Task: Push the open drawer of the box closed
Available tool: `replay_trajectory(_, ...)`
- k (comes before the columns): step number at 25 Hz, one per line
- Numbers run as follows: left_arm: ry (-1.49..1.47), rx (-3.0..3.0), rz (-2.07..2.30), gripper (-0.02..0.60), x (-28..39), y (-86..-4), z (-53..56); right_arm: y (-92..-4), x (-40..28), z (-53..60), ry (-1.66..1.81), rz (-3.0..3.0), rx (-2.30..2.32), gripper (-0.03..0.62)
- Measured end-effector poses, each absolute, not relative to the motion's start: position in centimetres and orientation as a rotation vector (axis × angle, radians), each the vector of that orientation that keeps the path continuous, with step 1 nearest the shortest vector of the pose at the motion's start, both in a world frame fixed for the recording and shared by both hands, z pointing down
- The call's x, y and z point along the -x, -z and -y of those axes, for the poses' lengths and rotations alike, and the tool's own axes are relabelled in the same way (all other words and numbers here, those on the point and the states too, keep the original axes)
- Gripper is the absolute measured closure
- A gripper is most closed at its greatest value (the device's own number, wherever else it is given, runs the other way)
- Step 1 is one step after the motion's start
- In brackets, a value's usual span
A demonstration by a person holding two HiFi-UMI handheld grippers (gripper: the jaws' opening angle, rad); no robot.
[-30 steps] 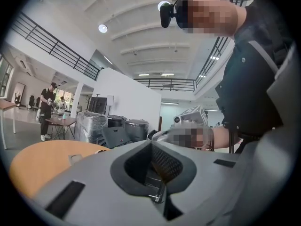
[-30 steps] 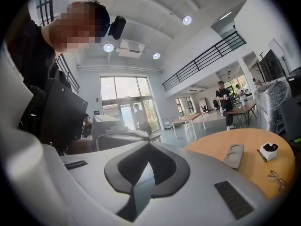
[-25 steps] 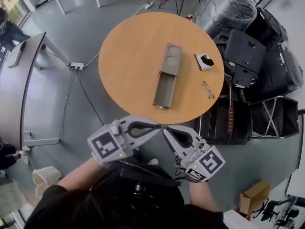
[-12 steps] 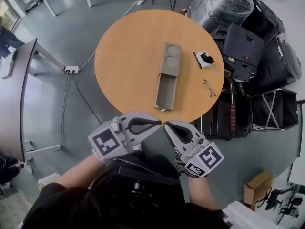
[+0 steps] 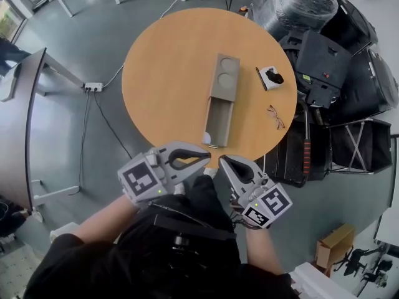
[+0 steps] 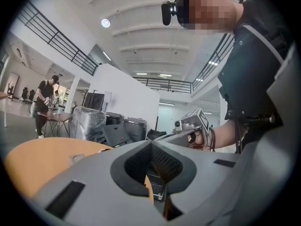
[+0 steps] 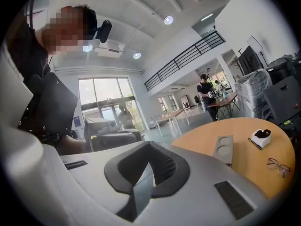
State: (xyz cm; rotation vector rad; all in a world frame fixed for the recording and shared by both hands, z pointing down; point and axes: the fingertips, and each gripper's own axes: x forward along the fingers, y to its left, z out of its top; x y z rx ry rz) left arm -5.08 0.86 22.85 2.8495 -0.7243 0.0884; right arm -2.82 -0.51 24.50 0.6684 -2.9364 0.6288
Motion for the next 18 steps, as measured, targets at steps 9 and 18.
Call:
replay_trajectory(9, -0.034, -2.856, 0.760, 0.549, 3.5, -26.6, 4.6, -30.5, 1.4, 6.4, -0.773, 2.890, -0.614, 0.586)
replay_trajectory(18, -0.046, -2.849, 0.808, 0.549, 2.5, -33.3, 9.1, -39.0, 1.9, 8.3, -0.962, 2.812, -0.511, 0.588)
